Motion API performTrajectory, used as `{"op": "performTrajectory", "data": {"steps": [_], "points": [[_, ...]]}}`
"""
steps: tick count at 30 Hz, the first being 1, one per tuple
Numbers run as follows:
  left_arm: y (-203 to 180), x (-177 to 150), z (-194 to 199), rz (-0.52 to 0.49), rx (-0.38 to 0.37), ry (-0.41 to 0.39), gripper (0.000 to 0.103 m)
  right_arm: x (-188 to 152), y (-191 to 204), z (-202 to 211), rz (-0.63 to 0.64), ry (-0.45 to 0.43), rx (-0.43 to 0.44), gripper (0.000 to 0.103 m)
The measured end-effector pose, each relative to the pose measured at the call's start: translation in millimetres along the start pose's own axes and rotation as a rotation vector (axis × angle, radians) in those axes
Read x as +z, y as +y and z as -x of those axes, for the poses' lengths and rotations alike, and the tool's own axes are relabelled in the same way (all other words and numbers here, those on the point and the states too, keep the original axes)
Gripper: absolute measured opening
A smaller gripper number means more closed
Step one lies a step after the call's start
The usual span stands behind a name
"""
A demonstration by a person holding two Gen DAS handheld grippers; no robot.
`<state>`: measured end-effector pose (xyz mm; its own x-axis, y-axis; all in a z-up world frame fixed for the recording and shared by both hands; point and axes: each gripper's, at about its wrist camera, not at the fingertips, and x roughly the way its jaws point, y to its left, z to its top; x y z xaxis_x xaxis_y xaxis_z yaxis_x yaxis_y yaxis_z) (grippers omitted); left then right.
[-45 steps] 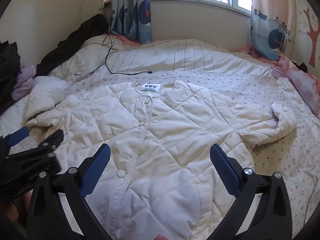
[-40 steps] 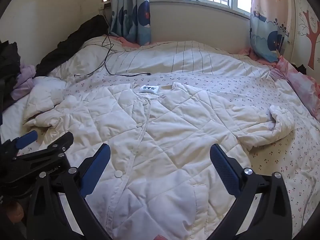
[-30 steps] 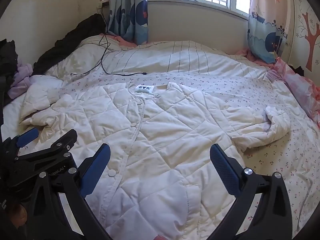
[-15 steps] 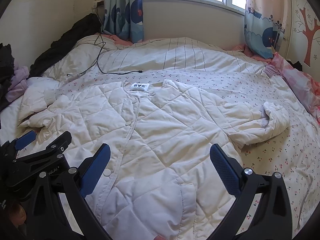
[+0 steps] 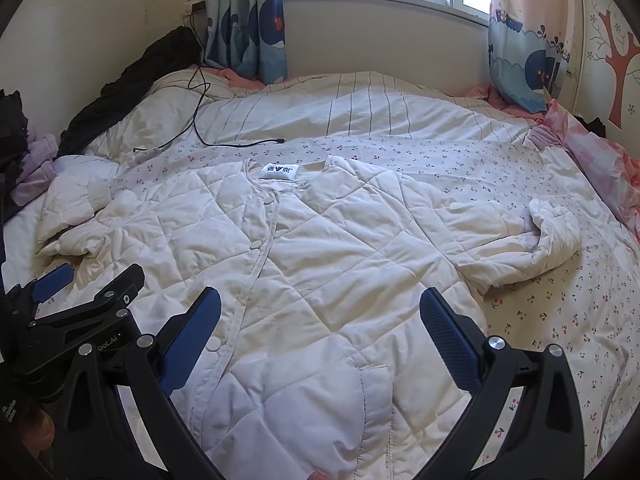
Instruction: Fold large clothes
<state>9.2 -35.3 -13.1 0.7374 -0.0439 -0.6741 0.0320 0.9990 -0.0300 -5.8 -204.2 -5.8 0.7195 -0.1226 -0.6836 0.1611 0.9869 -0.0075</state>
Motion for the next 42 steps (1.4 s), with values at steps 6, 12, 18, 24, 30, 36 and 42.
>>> {"op": "performTrajectory", "data": {"steps": [6, 12, 18, 24, 30, 36, 42], "points": [[-0.8, 0.5, 0.3, 0.000, 0.002, 0.000, 0.096, 0.0, -0.1, -0.2, 0.000, 0.000, 0.000, 0.096], [-1.0, 0.7, -0.3, -0.001, 0.003, 0.001, 0.096, -0.2, -0.4, -0.3, 0.000, 0.000, -0.001, 0.096], [-0.8, 0.3, -0.3, -0.002, 0.003, 0.001, 0.096, 0.0, -0.5, -0.7, -0.001, 0.002, 0.001, 0.096], [-1.4, 0.0, -0.3, -0.002, 0.005, 0.002, 0.096, -2.7, 0.7, -1.5, 0.001, 0.005, -0.001, 0.096], [0.4, -0.2, -0.8, -0.004, 0.007, 0.002, 0.096, -3.7, 2.1, -2.1, 0.010, 0.001, -0.015, 0.096], [0.2, 0.0, -0.8, -0.005, 0.008, 0.002, 0.096, -6.2, 5.2, -0.4, 0.027, -0.008, -0.030, 0.096], [-0.1, 0.0, -0.8, -0.005, 0.008, 0.002, 0.096, -3.5, 4.5, 0.5, 0.029, -0.011, -0.031, 0.096]]}}
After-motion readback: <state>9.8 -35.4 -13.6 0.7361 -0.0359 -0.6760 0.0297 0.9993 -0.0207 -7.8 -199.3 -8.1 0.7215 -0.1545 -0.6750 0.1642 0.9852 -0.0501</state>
